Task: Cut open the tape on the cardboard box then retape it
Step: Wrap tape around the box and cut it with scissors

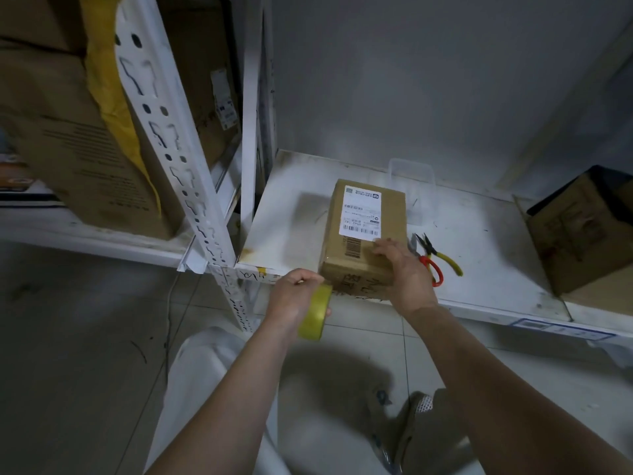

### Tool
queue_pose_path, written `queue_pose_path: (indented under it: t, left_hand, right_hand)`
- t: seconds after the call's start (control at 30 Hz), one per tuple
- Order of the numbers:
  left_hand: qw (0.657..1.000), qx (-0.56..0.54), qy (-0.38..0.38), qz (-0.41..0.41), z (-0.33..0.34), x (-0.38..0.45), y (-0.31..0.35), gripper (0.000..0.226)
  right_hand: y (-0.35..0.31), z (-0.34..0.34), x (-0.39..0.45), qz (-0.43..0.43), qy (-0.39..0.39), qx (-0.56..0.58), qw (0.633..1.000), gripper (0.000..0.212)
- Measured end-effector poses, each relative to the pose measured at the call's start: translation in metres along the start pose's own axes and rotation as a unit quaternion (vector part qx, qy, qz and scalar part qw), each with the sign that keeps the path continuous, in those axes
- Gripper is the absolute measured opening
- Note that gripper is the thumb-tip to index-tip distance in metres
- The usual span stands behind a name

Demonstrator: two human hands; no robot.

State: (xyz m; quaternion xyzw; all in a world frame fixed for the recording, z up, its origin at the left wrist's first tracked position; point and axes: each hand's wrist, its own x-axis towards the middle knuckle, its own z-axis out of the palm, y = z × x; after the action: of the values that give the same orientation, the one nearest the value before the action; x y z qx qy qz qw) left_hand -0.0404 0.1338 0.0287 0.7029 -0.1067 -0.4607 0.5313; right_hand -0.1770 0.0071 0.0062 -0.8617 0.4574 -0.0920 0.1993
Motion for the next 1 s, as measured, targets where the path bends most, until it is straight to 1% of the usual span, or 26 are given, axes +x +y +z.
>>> queue_pose_path:
  t: [0.07, 0.1, 0.13, 0.17, 0.2, 0.23, 0.27, 0.3, 0.33, 0.37, 0.4, 0.47, 0.53, 0.57, 0.63, 0.67, 0.7, 0.73, 0.77, 0.8, 0.87, 0.93, 1.0]
  left_hand:
    - [1.000, 0.001, -0.016, 0.000, 0.004, -0.002, -0.001, 0.007]
    - [1.000, 0.007, -0.023, -0.002, 0.007, -0.005, -0.001, 0.007]
    - [0.999, 0.012, -0.031, -0.003, 0.008, -0.005, -0.002, 0.008]
    - [0.999, 0.016, -0.033, -0.005, 0.010, -0.007, -0.001, 0.009]
    - [0.999, 0.018, -0.034, -0.002, 0.012, -0.007, -0.001, 0.010]
    - [0.999, 0.019, -0.032, 0.002, 0.013, -0.010, 0.002, 0.012]
    - [0.999, 0.020, -0.033, 0.010, 0.013, -0.009, 0.002, 0.013]
    - [0.999, 0.018, -0.032, 0.014, 0.014, -0.011, 0.005, 0.015]
    - [0.999, 0.015, -0.033, 0.018, 0.014, -0.010, 0.005, 0.016]
    - [0.999, 0.009, -0.033, 0.014, 0.014, -0.012, 0.008, 0.016]
    - [0.999, 0.005, -0.034, 0.013, 0.014, -0.012, 0.009, 0.015]
    - [0.999, -0.001, -0.043, 0.009, 0.014, -0.014, 0.011, 0.014]
    - [0.999, 0.004, -0.050, 0.016, 0.013, -0.015, 0.009, 0.015]
    - [0.998, 0.006, -0.053, 0.022, 0.013, -0.016, 0.009, 0.024]
    - [0.998, 0.004, -0.055, 0.018, 0.011, -0.014, 0.006, 0.055]
    - [0.999, 0.010, -0.047, 0.008, 0.008, -0.012, 0.007, 0.061]
    - [0.999, 0.027, -0.042, 0.003, 0.006, -0.011, 0.007, 0.054]
    - [0.997, 0.051, -0.059, -0.001, 0.005, -0.012, 0.008, 0.036]
    - [0.994, 0.061, -0.087, -0.007, 0.005, -0.013, 0.008, 0.019]
    - [0.991, 0.064, -0.119, -0.010, 0.005, -0.015, 0.007, 0.009]
    - [0.990, 0.056, -0.132, -0.008, 0.008, -0.018, 0.004, 0.005]
    - [0.993, 0.054, -0.103, -0.011, 0.012, -0.015, 0.001, 0.006]
    - [0.995, 0.062, -0.070, -0.021, 0.015, -0.009, 0.001, 0.010]
  right_hand:
    - [-0.002, -0.005, 0.002, -0.003, 0.002, -0.038, 0.999, 0.066]
    - [-0.005, -0.008, 0.001, -0.009, 0.016, -0.056, 0.998, 0.059]
    - [-0.010, -0.011, 0.001, -0.020, 0.046, -0.061, 0.997, 0.048]
    - [-0.017, -0.012, 0.001, -0.024, 0.077, -0.041, 0.996, 0.035]
    - [-0.025, -0.016, 0.001, -0.016, 0.085, 0.007, 0.996, 0.025]
    - [-0.033, -0.018, 0.003, 0.002, 0.054, 0.074, 0.996, 0.018]
    - [-0.040, -0.021, 0.004, 0.020, -0.011, 0.138, 0.990, 0.015]
    - [-0.044, -0.022, 0.004, 0.033, -0.087, 0.177, 0.980, 0.012]
    - [-0.048, -0.023, 0.004, 0.039, -0.151, 0.193, 0.969, 0.011]
    - [-0.049, -0.021, 0.003, 0.044, -0.187, 0.199, 0.961, 0.013]
    - [-0.049, -0.019, 0.002, 0.048, -0.189, 0.204, 0.959, 0.014]
    - [-0.049, -0.012, 0.001, 0.066, -0.151, 0.205, 0.965, 0.013]
    - [-0.049, -0.007, 0.000, 0.077, -0.106, 0.178, 0.975, 0.008]
    - [-0.049, -0.006, 0.000, 0.078, -0.094, 0.169, 0.978, 0.006]
    - [-0.047, -0.004, -0.002, 0.070, -0.073, 0.164, 0.981, 0.008]
    - [-0.045, -0.003, -0.003, 0.068, -0.056, 0.166, 0.982, 0.008]
    - [-0.044, -0.001, -0.004, 0.069, -0.036, 0.172, 0.982, 0.008]
    - [-0.043, 0.000, -0.004, 0.068, -0.017, 0.177, 0.982, 0.007]
    - [-0.042, 0.001, -0.005, 0.065, -0.001, 0.177, 0.982, 0.006]
    - [-0.043, 0.002, -0.006, 0.056, 0.010, 0.168, 0.984, 0.006]
    - [-0.045, 0.003, -0.007, 0.026, 0.025, 0.115, 0.993, 0.008]
    - [-0.048, 0.002, -0.008, -0.001, 0.043, 0.055, 0.998, 0.009]
    - [-0.050, -0.001, -0.007, -0.013, 0.072, 0.035, 0.997, 0.011]
